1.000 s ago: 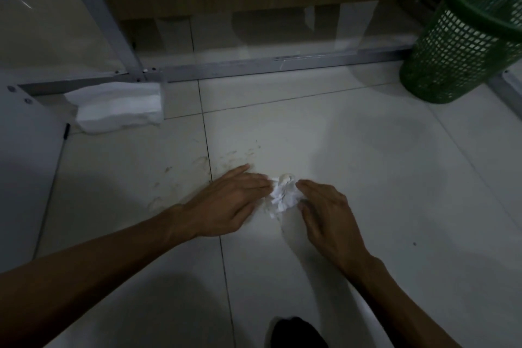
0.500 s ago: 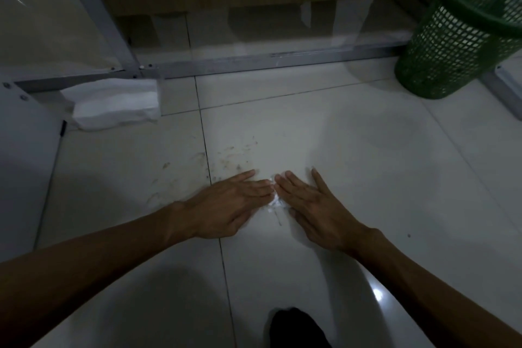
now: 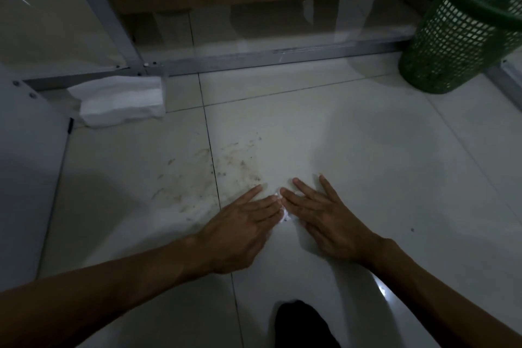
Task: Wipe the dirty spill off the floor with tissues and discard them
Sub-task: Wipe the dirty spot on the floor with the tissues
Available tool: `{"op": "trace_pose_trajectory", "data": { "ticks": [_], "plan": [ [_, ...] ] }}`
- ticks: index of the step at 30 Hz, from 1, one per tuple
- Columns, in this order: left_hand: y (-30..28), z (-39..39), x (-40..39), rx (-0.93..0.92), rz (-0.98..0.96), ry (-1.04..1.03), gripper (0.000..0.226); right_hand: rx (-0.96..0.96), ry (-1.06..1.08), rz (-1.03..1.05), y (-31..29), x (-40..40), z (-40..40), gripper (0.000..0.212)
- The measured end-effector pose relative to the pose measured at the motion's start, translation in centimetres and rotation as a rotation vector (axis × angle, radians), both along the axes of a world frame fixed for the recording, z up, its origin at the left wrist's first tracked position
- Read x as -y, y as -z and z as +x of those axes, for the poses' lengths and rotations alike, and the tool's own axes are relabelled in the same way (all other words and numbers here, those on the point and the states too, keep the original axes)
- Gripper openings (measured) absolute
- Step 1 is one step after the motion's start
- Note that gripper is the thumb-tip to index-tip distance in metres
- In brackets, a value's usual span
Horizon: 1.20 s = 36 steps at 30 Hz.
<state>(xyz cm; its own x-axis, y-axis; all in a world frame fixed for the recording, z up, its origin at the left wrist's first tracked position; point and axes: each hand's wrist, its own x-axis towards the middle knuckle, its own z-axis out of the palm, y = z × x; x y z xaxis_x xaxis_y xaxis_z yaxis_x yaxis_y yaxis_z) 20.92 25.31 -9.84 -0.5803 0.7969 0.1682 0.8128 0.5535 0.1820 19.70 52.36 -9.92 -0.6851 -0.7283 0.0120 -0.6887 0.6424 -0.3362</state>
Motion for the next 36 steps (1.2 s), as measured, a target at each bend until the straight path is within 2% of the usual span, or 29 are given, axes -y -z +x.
{"op": "trace_pose_trajectory", "data": {
  "ticks": [6, 13, 19, 23, 27, 32, 36],
  "plan": [
    [0.3, 2.7, -2.2, 0.016, 0.035, -0.152, 0.051, 0.000, 0.152, -0.093, -0.3, 0.7, 0.9, 0.064],
    [-0.6, 3.9, -3.7, 0.031, 0.005, -0.231, 0.053, 0.057, 0.260, -0.176, -0.4, 1.5, 1.6, 0.051],
    [-2.5, 0.2, -2.0, 0.265, 0.247, -0.233, 0.038, -0.007, 0.398, -0.272, -0.3, 2.2, 2.5, 0.052],
    [-2.7, -2.7, -1.5, 0.253, 0.184, -0.268, 0.034, -0.003, 0.496, -0.269, -0.2, 3.7, 2.6, 0.049],
    [-2.9, -5.0, -1.9, 0.214, 0.051, -0.211, 0.049, -0.014, 0.502, -0.204, -0.2, 4.6, 2.4, 0.038],
    [-2.8, -5.9, -2.4, 0.225, 0.018, -0.120, 0.035, -0.037, 0.477, -0.196, -0.4, 5.0, 2.3, 0.023],
    [-2.0, -5.8, -2.3, 0.245, 0.027, -0.117, 0.028, -0.046, 0.383, -0.222, 0.0, 4.1, 2.4, 0.026]
  ]
}}
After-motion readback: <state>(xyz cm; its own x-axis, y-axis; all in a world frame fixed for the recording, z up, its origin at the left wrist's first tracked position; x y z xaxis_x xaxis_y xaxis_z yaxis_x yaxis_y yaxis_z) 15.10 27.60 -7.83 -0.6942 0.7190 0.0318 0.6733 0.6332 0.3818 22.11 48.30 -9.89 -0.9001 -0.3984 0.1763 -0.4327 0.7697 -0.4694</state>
